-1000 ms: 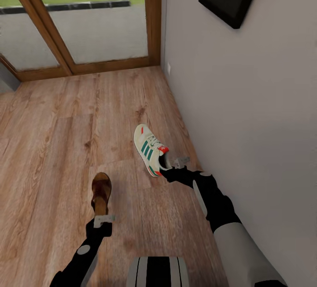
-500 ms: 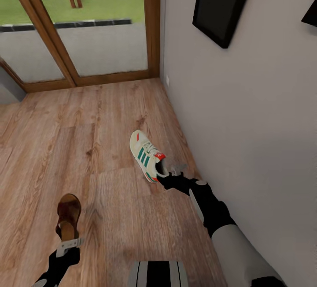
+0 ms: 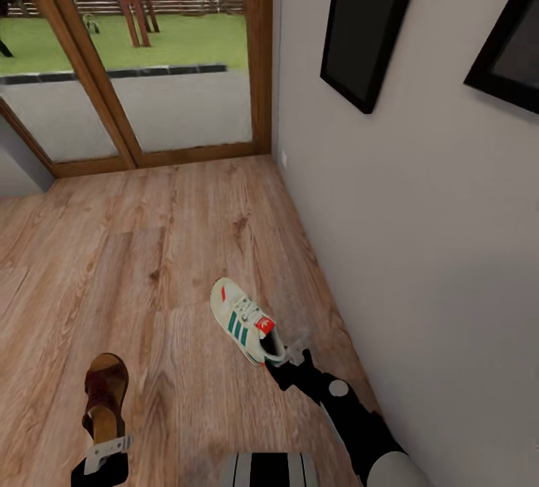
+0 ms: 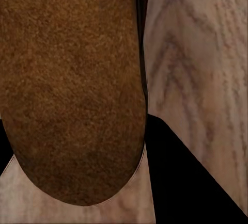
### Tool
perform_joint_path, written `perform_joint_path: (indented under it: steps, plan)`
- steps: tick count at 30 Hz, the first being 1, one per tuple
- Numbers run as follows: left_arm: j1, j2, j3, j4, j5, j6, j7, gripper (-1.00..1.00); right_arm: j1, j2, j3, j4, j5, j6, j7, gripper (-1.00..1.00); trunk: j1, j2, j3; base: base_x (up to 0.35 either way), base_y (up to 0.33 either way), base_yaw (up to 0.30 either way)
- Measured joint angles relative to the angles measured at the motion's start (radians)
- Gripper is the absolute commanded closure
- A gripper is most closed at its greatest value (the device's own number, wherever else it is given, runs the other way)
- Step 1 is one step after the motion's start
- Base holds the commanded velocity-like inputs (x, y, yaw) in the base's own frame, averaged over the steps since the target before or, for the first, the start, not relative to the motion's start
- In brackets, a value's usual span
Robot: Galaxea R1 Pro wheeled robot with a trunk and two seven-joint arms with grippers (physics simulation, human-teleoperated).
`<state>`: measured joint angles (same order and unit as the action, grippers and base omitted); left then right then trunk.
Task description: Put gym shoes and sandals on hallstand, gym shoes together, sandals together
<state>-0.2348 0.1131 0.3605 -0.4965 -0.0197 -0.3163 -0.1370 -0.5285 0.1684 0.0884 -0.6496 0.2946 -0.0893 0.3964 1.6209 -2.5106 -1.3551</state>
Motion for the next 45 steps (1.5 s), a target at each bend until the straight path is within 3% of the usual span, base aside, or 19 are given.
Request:
perform_joint_path:
  steps: [3, 4, 7, 29, 33, 39, 43, 45]
  plan:
    - [0.002, 0.000, 0.005, 0.002, 0.000, -0.003, 0.000, 1.00, 0.022, -0.016, 0.000, 0.073, 0.002, -0.084, -0.010, 1.00, -0.001, 0.001, 0.016, 0.000, 0.000, 0.000]
    - [0.012, -0.001, 0.007, 0.000, 0.000, -0.004, -0.001, 1.00, 0.036, -0.032, -0.002, 0.152, 0.001, -0.197, -0.013, 1.00, -0.001, 0.001, 0.018, 0.000, 0.000, 0.000]
    - [0.018, -0.001, 0.006, -0.005, -0.001, -0.005, -0.001, 1.00, 0.041, -0.039, -0.001, 0.200, 0.004, -0.245, -0.013, 1.00, -0.001, 0.001, 0.023, 0.000, 0.000, 0.000]
    - [0.024, -0.002, 0.007, -0.002, -0.001, -0.023, -0.003, 1.00, 0.043, -0.052, -0.004, 0.228, 0.003, -0.267, -0.017, 1.00, -0.001, 0.001, 0.057, -0.167, 0.215, 0.000]
    - [0.024, -0.001, 0.008, -0.002, -0.001, -0.022, -0.003, 1.00, 0.043, -0.075, -0.006, 0.227, 0.000, -0.267, -0.027, 1.00, -0.001, 0.001, 0.062, -0.176, 0.277, 0.000]
    - [0.024, 0.000, 0.008, -0.002, 0.000, -0.022, -0.003, 1.00, 0.043, -0.093, -0.007, 0.227, 0.000, -0.267, -0.114, 1.00, -0.001, 0.001, 0.063, -0.167, 0.279, 0.000]
    - [0.024, 0.000, 0.007, -0.001, 0.000, -0.022, -0.003, 1.00, 0.043, -0.123, -0.008, 0.287, 0.000, -0.277, -0.273, 1.00, -0.001, 0.001, 0.063, -0.129, 0.288, 0.000]
    - [0.024, -0.001, 0.007, 0.000, -0.001, -0.022, -0.003, 1.00, 0.043, -0.132, -0.007, 0.348, 0.004, -0.336, -0.333, 1.00, -0.001, 0.001, 0.063, -0.119, 0.290, 0.000]
